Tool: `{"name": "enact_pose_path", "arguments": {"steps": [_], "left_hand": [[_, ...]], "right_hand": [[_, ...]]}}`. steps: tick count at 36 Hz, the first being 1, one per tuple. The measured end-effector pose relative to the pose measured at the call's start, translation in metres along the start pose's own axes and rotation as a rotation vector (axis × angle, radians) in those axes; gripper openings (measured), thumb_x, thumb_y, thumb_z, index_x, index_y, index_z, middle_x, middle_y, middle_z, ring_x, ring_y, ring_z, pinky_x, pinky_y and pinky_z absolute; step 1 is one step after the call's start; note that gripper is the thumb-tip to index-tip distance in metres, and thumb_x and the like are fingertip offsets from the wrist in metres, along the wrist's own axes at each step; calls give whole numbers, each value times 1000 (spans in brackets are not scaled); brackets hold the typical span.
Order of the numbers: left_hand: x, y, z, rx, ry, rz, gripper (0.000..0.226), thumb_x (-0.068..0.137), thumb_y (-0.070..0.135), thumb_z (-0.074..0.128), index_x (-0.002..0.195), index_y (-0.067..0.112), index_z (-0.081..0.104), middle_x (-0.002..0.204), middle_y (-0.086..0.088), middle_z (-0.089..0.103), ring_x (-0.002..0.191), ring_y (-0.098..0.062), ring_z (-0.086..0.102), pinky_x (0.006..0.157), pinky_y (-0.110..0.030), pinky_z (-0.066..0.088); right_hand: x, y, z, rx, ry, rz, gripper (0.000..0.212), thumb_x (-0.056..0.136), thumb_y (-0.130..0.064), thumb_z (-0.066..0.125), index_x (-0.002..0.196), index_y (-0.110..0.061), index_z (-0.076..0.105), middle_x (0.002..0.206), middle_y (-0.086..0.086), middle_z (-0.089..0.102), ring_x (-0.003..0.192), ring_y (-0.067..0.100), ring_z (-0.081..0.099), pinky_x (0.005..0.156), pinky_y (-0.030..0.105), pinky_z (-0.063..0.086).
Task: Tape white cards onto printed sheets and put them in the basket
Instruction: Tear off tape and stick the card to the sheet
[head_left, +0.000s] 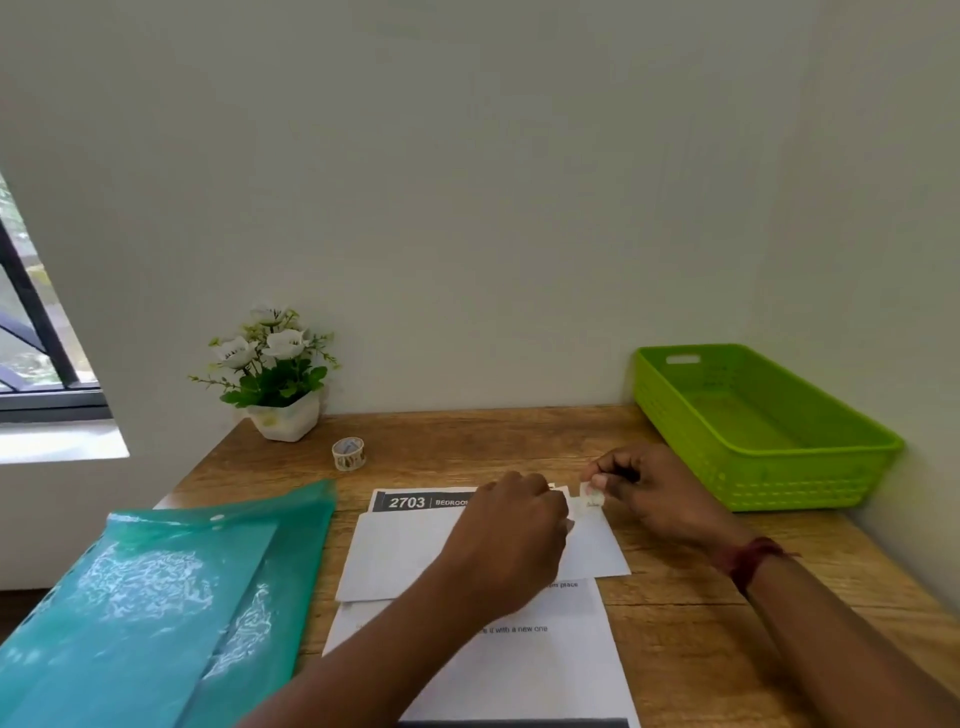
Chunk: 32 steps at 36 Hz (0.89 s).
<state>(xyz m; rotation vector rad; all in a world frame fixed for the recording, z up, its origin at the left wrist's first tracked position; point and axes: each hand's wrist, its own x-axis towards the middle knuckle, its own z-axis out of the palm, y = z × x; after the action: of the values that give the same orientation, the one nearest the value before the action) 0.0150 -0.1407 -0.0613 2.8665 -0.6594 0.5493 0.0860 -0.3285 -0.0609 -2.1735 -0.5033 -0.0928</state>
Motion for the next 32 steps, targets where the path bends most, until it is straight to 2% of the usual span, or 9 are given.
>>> {"name": "enact_pose_path", "arguments": {"steps": [2,3,6,10,16,23,26,32], "left_hand": [[-1,0,5,-8,-35,2,35,102,35,45,128,17,61,126,-3,61,111,-19,52,92,-36,49],[0,1,7,-11,-46,8,37,102,36,45,130,17,58,128,-3,58,113,-19,50,93,-35,48],[0,3,13,-18,-77,-1,43,102,37,43,139,17,49,140,-2,48,124,-18,43,101,-33,42],[-3,4,20,-64,-113,-37,48,103,38,40,147,19,37,148,-2,38,132,-19,35,109,-34,36],[-5,-3,33,-106,-125,-67,53,103,39,35,152,23,26,156,0,24,142,-19,21,116,-34,27],[-5,-4,36,-96,-223,-87,53,105,39,28,155,26,16,163,-3,7,150,-25,-1,123,-42,6],[-5,-5,39,-83,-233,-86,53,105,39,25,156,25,15,163,-5,6,151,-26,-3,122,-43,0],[-5,-5,39,-59,-234,-72,53,106,38,23,156,25,12,164,-7,4,151,-26,-5,115,-37,-10]], "right_hand": [[3,2,1,-30,-39,23,18,93,-11,62,90,-25,73,96,-11,71,94,3,63,83,19,48],[4,3,2,-41,-52,34,17,93,-11,62,93,-23,74,98,-10,71,95,2,62,83,15,47],[7,6,4,-67,-61,38,15,92,-12,63,95,-20,76,99,-10,72,94,-1,62,75,5,43],[8,9,5,-83,-64,53,15,92,-13,64,96,-20,77,99,-10,72,94,-1,63,75,5,43],[8,11,8,-108,-62,52,15,92,-13,64,99,-16,76,96,-14,69,85,-10,59,70,-1,40],[9,15,11,-157,-14,55,13,90,-12,67,95,-18,77,89,-18,66,87,-3,61,73,7,43],[9,16,13,-169,-4,41,13,88,-11,68,91,-20,77,86,-18,66,87,0,62,80,18,48],[9,18,15,-202,17,31,13,88,-12,68,94,-19,77,87,-15,66,89,1,61,78,14,46]]}}
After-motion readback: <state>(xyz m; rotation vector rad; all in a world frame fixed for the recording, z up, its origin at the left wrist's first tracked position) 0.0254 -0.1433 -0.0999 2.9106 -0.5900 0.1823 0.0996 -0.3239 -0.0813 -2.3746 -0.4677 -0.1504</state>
